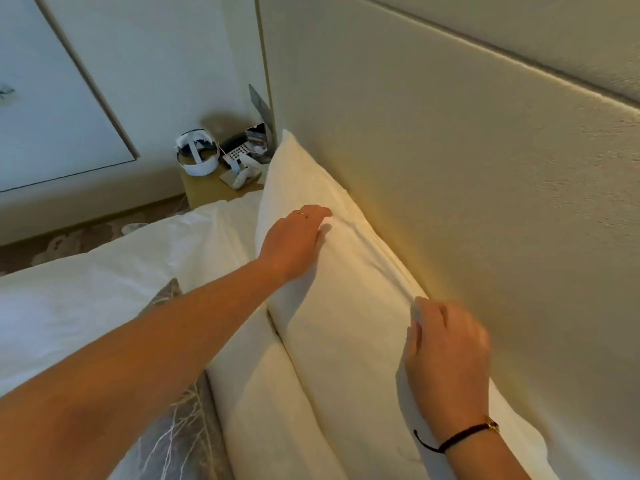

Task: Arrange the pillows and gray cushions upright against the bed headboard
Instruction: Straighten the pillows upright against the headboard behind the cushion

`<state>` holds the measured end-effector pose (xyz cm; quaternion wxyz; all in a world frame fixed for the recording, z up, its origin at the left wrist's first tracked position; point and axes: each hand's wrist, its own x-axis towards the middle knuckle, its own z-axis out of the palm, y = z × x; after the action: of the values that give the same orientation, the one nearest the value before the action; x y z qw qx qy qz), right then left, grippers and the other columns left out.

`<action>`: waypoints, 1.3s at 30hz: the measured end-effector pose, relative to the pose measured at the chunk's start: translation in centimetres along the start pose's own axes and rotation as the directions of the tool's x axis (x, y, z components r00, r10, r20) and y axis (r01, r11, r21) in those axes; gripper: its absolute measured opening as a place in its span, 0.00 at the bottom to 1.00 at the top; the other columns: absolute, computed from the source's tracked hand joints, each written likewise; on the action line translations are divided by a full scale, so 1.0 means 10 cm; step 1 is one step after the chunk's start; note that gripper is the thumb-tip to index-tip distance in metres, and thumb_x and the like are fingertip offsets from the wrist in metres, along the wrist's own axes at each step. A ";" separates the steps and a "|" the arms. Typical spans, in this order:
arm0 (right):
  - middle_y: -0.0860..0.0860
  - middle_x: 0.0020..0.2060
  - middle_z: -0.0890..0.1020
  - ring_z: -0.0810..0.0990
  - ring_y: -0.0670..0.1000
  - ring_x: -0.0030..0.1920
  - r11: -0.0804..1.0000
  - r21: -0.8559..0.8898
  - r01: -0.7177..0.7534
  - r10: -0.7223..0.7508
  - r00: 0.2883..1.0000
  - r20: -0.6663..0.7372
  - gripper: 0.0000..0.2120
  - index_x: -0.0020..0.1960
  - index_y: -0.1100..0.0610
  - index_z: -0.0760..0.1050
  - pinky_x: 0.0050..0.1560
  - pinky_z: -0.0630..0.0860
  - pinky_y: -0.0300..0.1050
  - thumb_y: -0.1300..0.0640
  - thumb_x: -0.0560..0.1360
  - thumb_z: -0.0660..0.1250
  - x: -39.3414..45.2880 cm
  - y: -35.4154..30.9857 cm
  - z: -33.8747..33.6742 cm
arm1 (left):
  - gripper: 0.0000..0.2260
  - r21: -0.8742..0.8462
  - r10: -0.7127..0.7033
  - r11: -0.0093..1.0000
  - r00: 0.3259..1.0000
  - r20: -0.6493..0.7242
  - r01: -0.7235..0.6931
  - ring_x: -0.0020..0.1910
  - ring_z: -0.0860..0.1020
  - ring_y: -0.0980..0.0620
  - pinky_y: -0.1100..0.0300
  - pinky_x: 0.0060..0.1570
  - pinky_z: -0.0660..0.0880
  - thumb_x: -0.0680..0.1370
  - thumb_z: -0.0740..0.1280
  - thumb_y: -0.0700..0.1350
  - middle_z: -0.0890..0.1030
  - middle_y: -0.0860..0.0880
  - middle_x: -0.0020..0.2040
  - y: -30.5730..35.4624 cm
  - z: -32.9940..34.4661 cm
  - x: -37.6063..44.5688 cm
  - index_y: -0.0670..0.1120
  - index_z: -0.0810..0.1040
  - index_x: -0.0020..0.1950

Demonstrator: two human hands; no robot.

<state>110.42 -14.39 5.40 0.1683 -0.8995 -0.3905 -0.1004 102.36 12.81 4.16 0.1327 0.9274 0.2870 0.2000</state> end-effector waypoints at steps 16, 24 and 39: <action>0.50 0.51 0.78 0.77 0.53 0.51 0.993 0.115 0.017 -0.097 0.655 0.750 0.18 0.53 0.53 0.73 0.42 0.67 0.46 0.40 0.80 0.54 -1.54 -0.89 0.80 | 0.14 0.554 -0.140 0.686 0.662 0.736 -0.471 0.54 0.80 0.47 0.54 0.57 0.74 0.81 0.57 0.47 0.81 0.52 0.53 -0.68 -0.14 -1.26 0.48 0.81 0.55; 0.47 0.41 0.77 0.77 0.52 0.41 0.969 0.241 0.058 -0.188 0.809 0.557 0.10 0.42 0.49 0.62 0.37 0.63 0.44 0.47 0.81 0.55 -1.54 -0.92 0.37 | 0.13 0.570 -0.034 0.636 0.720 0.694 -0.520 0.63 0.76 0.50 0.54 0.65 0.70 0.82 0.57 0.45 0.78 0.52 0.62 -0.70 -0.51 -1.09 0.50 0.77 0.63; 0.43 0.42 0.74 0.71 0.41 0.39 0.861 0.326 -0.390 -0.030 0.601 0.799 0.13 0.45 0.48 0.68 0.35 0.65 0.36 0.43 0.72 0.70 -1.70 -0.58 0.25 | 0.05 0.346 -0.035 0.836 0.588 0.808 -0.426 0.50 0.73 0.51 0.54 0.55 0.63 0.72 0.58 0.47 0.77 0.56 0.46 -0.22 -0.43 -1.46 0.55 0.73 0.45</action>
<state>94.76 -21.11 -0.93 0.2034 -0.8185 -0.3396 0.4163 88.33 6.55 2.86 -0.0276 0.9454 0.1320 -0.2968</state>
